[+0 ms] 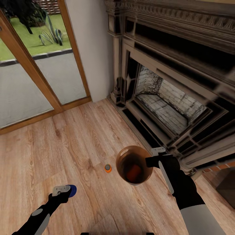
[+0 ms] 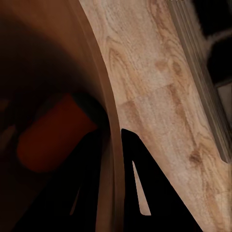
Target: Put the three can of soda from the living room inside the tash can in the kitchen.
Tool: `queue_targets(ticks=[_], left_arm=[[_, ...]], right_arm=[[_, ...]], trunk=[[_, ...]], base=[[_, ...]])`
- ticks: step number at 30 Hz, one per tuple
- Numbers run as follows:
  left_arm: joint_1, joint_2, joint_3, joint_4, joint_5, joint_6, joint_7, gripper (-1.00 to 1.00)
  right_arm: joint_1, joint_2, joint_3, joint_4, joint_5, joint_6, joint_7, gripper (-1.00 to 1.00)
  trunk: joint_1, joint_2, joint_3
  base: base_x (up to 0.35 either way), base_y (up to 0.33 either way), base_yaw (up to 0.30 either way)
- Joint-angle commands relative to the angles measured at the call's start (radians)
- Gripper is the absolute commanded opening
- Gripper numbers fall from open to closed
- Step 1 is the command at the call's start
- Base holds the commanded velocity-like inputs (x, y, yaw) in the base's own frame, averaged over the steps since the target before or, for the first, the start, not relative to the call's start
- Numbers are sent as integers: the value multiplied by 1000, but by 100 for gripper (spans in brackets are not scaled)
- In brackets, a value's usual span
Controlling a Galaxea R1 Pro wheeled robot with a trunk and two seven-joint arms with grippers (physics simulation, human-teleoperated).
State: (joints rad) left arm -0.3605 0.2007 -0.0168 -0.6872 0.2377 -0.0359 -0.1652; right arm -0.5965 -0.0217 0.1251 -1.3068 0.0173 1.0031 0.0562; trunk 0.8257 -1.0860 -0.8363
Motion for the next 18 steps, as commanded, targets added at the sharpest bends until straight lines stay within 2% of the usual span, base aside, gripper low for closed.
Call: queue_targets(ticks=[1, 11, 14, 18], left_arm=[[0, 0, 0, 0, 0, 0, 0, -100], [0, 4, 6, -79, 2, 1, -10, -100], [0, 6, 6, -117, 3, 4, -30, -100], [0, 8, 6, -152, 5, 17, -102, -100]], right_arm=[[0, 0, 0, 0, -20, 0, 4, -100], [1, 0, -1, 0, -20, -1, 4, -100], [1, 0, -1, 0, -20, -1, 4, -100], [2, 0, -1, 1, -20, -2, 4, -100]], trunk=[[0, 0, 0], [0, 0, 0], [0, 0, 0], [0, 0, 0]], base=[[0, 0, 8], [0, 0, 1], [0, 0, 0], [0, 0, 0]])
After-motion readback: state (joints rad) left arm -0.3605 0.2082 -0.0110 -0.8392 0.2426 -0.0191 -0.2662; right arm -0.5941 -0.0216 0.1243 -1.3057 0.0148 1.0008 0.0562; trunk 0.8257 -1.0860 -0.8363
